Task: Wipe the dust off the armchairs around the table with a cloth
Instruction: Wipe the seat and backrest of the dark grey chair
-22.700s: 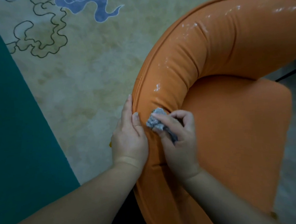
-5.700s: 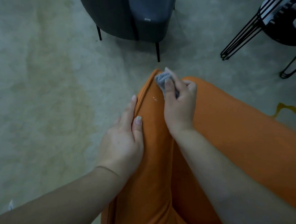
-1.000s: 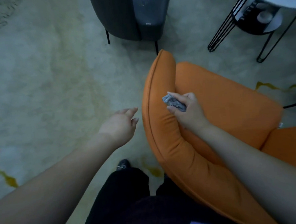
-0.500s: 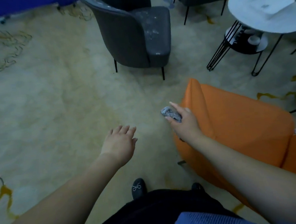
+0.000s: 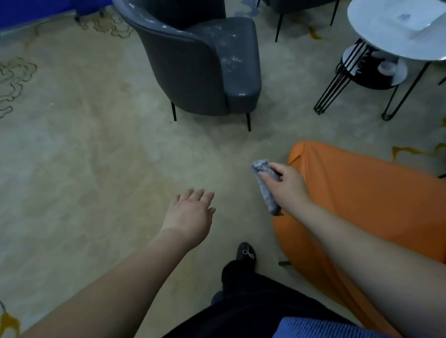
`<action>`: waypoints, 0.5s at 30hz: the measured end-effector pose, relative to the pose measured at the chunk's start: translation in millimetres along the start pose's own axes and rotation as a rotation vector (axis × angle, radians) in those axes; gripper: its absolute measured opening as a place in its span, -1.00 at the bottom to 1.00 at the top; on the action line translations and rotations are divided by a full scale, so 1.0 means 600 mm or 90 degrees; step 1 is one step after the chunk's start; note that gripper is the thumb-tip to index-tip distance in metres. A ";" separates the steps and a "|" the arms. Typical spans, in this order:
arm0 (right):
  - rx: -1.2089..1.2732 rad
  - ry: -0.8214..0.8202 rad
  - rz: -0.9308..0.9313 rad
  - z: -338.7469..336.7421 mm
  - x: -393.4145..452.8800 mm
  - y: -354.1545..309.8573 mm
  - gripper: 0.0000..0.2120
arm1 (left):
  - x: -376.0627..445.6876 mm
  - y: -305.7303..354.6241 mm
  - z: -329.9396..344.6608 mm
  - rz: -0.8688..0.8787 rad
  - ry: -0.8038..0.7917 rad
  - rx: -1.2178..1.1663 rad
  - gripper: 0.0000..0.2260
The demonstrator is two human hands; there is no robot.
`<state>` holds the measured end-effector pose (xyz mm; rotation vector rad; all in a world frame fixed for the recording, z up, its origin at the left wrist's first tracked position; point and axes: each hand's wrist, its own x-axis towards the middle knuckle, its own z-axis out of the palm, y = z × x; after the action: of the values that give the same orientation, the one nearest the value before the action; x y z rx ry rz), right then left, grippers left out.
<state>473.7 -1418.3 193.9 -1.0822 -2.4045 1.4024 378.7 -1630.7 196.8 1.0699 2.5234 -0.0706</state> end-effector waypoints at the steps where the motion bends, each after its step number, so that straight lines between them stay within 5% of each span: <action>1: 0.007 -0.009 0.013 -0.005 0.024 0.000 -0.65 | 0.021 -0.001 -0.010 0.001 -0.004 -0.001 -0.56; 9: 0.069 -0.002 0.094 -0.025 0.186 -0.037 -0.48 | 0.176 -0.006 -0.092 0.021 0.043 -0.002 -0.57; 15: 0.303 -0.050 0.214 0.009 0.270 -0.095 -0.62 | 0.272 -0.023 -0.156 0.044 0.087 -0.331 -0.59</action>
<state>324.4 -1333.2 202.0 -1.3475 -1.8307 2.0194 235.1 -1511.0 219.8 0.9628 2.4107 0.6609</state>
